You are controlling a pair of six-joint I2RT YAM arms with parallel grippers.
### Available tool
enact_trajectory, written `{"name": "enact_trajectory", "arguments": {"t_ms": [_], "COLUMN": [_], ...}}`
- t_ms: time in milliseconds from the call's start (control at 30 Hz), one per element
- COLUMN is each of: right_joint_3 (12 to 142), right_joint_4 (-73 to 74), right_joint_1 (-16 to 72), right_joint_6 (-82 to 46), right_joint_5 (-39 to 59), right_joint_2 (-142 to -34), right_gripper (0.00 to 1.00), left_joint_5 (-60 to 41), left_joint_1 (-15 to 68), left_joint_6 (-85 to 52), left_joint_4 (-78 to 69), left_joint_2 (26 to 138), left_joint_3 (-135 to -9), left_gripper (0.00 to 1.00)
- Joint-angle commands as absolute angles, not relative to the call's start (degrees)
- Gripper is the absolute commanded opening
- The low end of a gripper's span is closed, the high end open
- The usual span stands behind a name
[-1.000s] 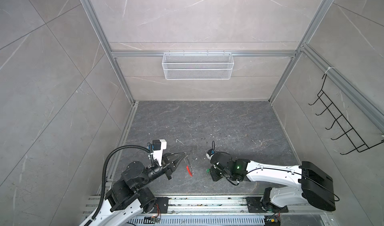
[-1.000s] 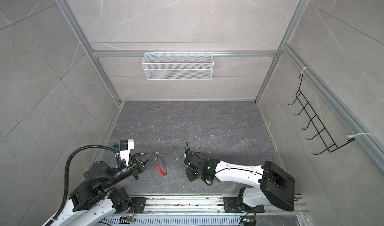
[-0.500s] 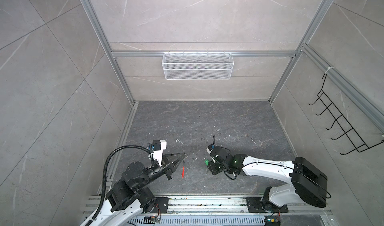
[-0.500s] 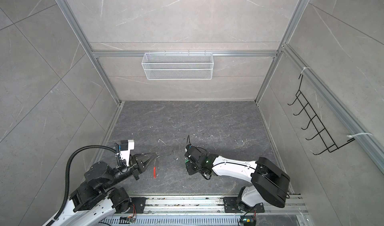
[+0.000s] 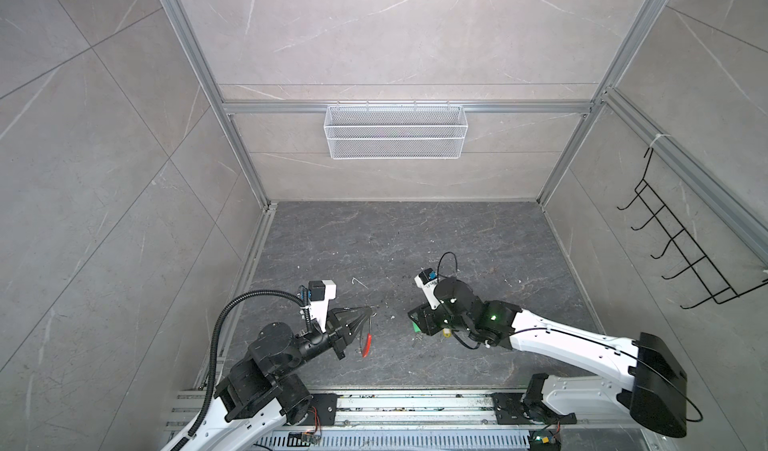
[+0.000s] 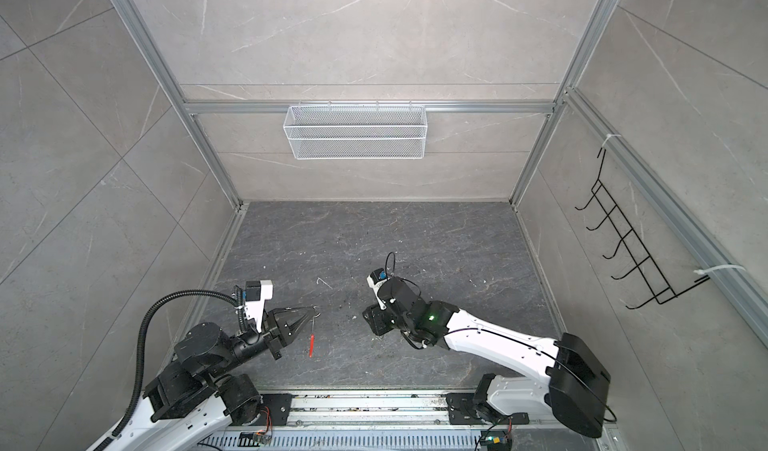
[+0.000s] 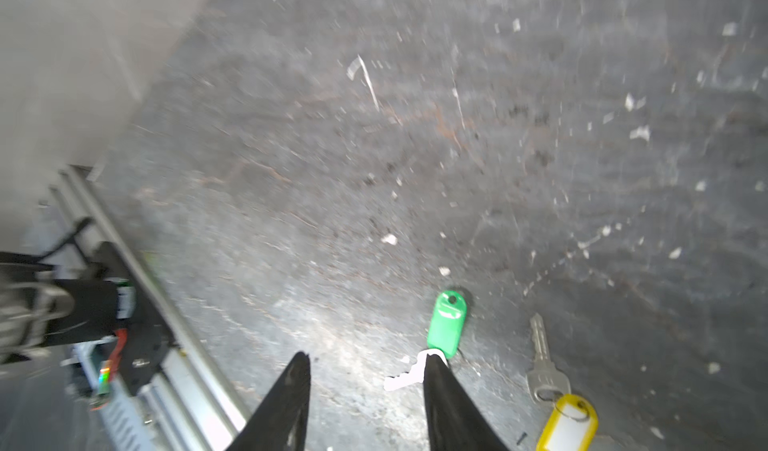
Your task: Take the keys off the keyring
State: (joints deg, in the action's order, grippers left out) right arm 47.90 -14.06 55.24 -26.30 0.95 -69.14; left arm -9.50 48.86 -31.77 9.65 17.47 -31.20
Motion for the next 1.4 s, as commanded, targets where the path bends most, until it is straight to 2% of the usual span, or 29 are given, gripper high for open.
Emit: {"name": "enact_trajectory", "arguments": {"t_ms": [0,333,533,700,967,1200,1233,1367], "right_joint_3": [50.2,55.3,59.6,63.1,65.0,62.5,62.0,61.7], "right_joint_4": [-15.7,-15.1,-14.5,-14.9,-16.8,-11.9,-10.7,-6.9], "right_joint_1": [55.1,57.1,67.5,72.0,72.5,72.5,72.5,72.4], "right_joint_6": [-23.6,-20.7,-16.1,-11.5,-10.8,-12.7,-13.0,-14.3], "right_joint_5": [4.2,12.8,6.3,1.6,-6.2,-3.3,-3.4,-5.3], "right_joint_2": [-65.0,-57.7,-59.3,-62.5,-66.8,-69.9,-70.2,-72.4], "right_gripper": [0.47,0.49,0.50,0.52,0.52,0.56,0.61,0.62], "left_joint_5": [-9.3,-8.8,-8.1,-7.5,-10.2,-4.5,-3.8,-0.6], "left_joint_1": [48.9,48.9,48.9,48.9,48.9,48.9,48.9,48.9], "left_joint_6": [-32.3,-32.3,-32.3,-33.0,-32.5,-34.1,-34.5,-36.3], "left_joint_4": [5.7,5.6,6.0,6.3,5.2,7.0,6.9,6.8], "left_joint_2": [18.5,20.5,22.4,23.5,22.0,21.1,21.2,21.8], "left_joint_3": [-32.6,-33.9,-34.7,-35.1,-34.7,-34.5,-34.5,-34.0], "left_gripper": [0.00,0.00,0.00,0.00,0.00,0.00,0.00,0.00]}}
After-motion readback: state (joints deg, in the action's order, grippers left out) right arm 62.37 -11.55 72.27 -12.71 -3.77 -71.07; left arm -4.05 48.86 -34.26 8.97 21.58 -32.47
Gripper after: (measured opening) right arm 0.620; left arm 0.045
